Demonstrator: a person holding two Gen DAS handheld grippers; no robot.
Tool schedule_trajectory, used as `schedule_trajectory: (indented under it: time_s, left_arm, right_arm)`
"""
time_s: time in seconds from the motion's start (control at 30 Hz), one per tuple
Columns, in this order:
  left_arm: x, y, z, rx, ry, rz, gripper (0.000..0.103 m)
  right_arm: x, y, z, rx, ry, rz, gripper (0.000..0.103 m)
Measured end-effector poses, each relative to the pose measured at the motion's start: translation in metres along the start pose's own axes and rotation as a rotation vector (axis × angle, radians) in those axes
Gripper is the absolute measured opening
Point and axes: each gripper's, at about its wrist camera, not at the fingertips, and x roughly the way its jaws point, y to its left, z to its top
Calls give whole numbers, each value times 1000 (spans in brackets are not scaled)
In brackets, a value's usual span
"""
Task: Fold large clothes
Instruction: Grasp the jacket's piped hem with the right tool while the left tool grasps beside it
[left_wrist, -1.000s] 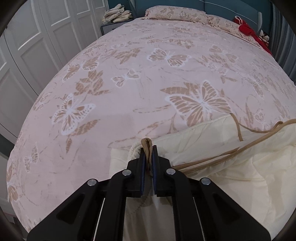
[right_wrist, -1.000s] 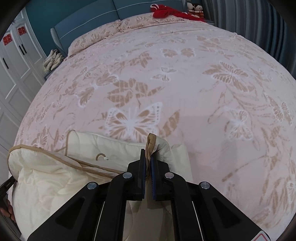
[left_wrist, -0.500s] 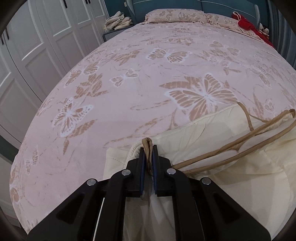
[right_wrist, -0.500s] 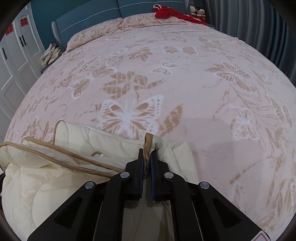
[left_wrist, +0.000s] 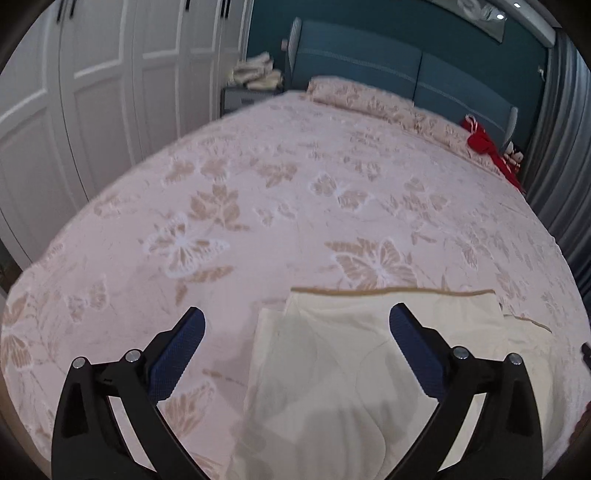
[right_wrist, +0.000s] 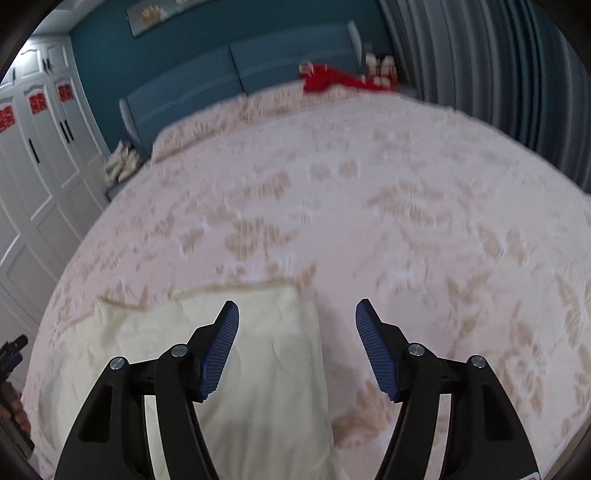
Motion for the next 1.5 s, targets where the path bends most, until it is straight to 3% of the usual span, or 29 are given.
schedule_trajectory:
  time_s: [0.17, 0.27, 0.3, 0.37, 0.4, 0.43, 0.53, 0.63, 0.77, 0.87, 1.2, 1.5]
  left_arm:
    - [48, -13, -1, 6, 147, 10, 94]
    - [67, -22, -5, 18, 207, -5, 76]
    - [75, -24, -5, 11, 233, -15, 74]
    - [83, -25, -2, -10, 245, -6, 60]
    - [84, -23, 0, -16, 250, -1, 43]
    - [82, -22, 2, -23, 252, 7, 21]
    - [67, -15, 15, -39, 202, -7, 9]
    - [62, -17, 23, 6, 158, 27, 8]
    - [91, -22, 7, 52, 209, 116, 7]
    - [98, -25, -6, 87, 199, 153, 7]
    - [108, -31, -24, 128, 150, 217, 9]
    - [113, -50, -32, 225, 113, 343, 11]
  right_arm:
    - [34, 14, 1, 14, 84, -14, 65]
    - [65, 20, 4, 52, 161, -8, 65]
    - [73, 20, 5, 64, 183, -4, 59]
    - [89, 23, 6, 88, 227, 6, 36]
    - [91, 26, 7, 86, 233, 3, 17]
    - [87, 32, 10, 77, 223, 23, 12]
    - [57, 46, 23, 20, 114, 34, 10]
    - [46, 51, 31, -21, 49, 2, 9]
    - [86, 37, 14, 2, 145, -59, 9]
    - [103, 29, 0, 13, 174, -73, 9]
    - [118, 34, -16, -39, 158, -111, 10]
    - [122, 43, -19, -86, 136, -151, 14]
